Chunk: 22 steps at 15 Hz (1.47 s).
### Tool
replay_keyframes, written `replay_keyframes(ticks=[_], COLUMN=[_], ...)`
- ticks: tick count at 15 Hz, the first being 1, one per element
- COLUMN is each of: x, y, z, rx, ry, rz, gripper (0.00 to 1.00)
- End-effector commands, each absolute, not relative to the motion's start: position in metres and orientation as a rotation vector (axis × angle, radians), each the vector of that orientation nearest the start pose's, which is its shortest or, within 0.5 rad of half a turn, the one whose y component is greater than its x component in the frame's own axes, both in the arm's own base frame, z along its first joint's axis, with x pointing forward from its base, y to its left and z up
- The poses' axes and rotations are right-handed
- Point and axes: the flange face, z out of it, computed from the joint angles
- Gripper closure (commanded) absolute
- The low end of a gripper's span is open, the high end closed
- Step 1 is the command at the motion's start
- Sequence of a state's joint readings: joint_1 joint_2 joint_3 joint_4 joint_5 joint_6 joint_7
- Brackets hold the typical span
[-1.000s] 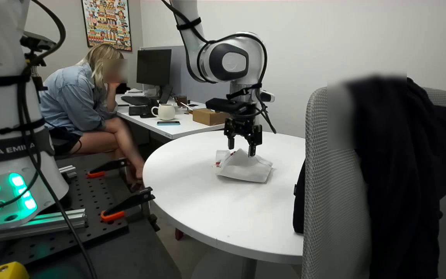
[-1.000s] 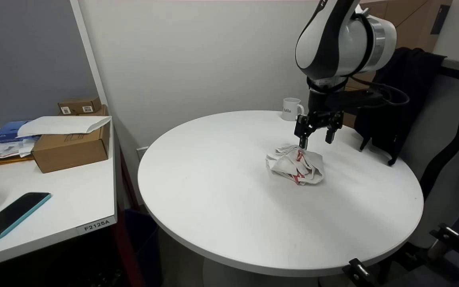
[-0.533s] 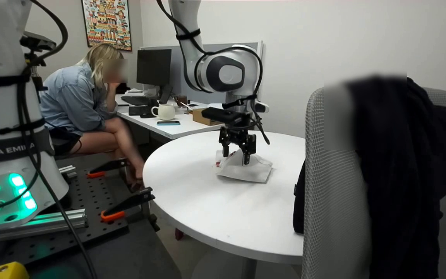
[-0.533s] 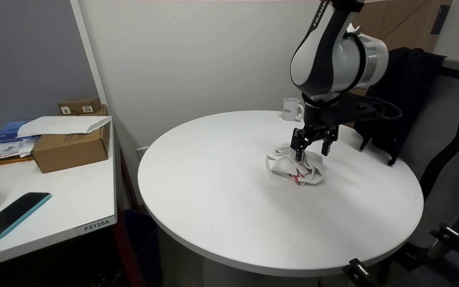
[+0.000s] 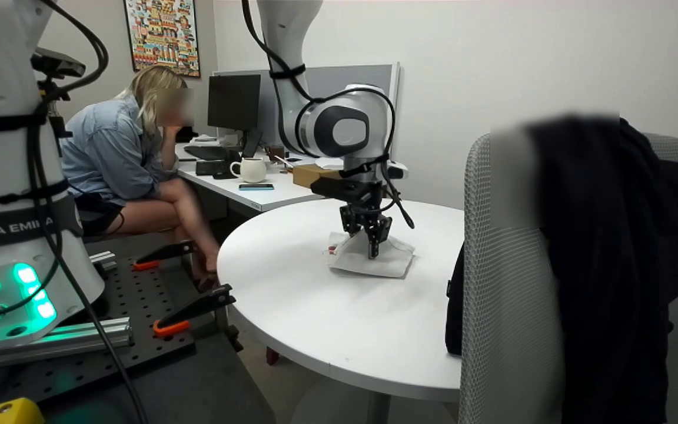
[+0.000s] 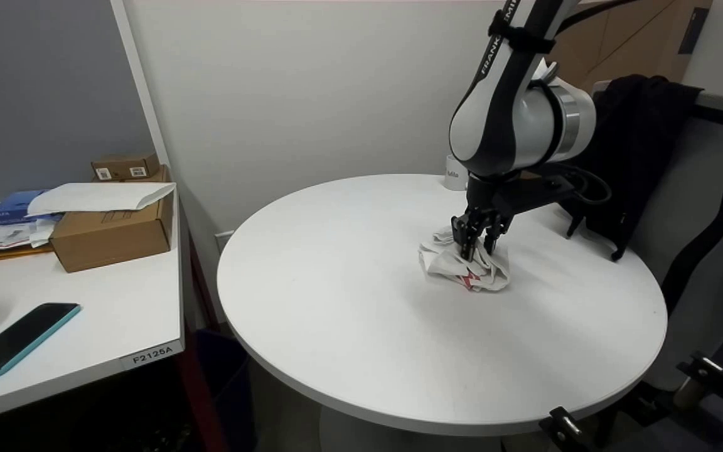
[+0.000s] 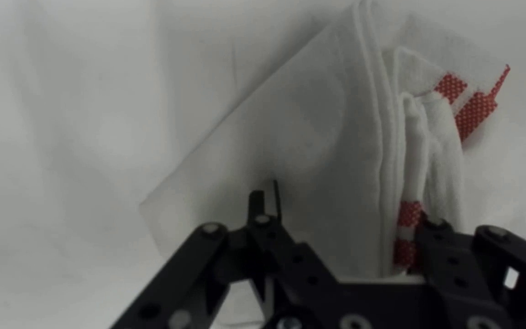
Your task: Use the cloth and wipe the table
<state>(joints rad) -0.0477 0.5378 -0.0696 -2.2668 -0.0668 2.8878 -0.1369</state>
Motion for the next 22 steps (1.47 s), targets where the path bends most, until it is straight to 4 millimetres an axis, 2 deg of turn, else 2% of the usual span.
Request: replay_keyframes(ticks=[1,4,6,9,11,13,16,17,19,21,22], x=[0.538,0.537,0.528,0.502,0.484,0.467,0.455,0.457,0.474,0.502,0.521], y=[-0.061,-0.061,-0.064,-0.079,-0.100,-0.128,-0.182,-0.198,-0.222,-0.227,-0.221], z=[0.123,0.120,0.116,0.107,0.107,0.112,0.119,0.123,0.128,0.135,0.138], rx=[-3.217,-3.215,-3.207,-3.211,-3.214,-3.221,-3.236,-3.239,-3.211,-3.181,-3.175], ry=[-0.180,-0.197,-0.187,-0.182,-0.139,-0.056,0.106,0.162,0.278,0.350,0.348], rz=[-0.186,-0.197,-0.160,-0.090,-0.062,-0.039,-0.038,-0.051,-0.096,-0.159,-0.198], gripper=[0.77,0.98,1.00,0.98,0.98,0.98,0.98,0.98,0.98,0.98,0.98])
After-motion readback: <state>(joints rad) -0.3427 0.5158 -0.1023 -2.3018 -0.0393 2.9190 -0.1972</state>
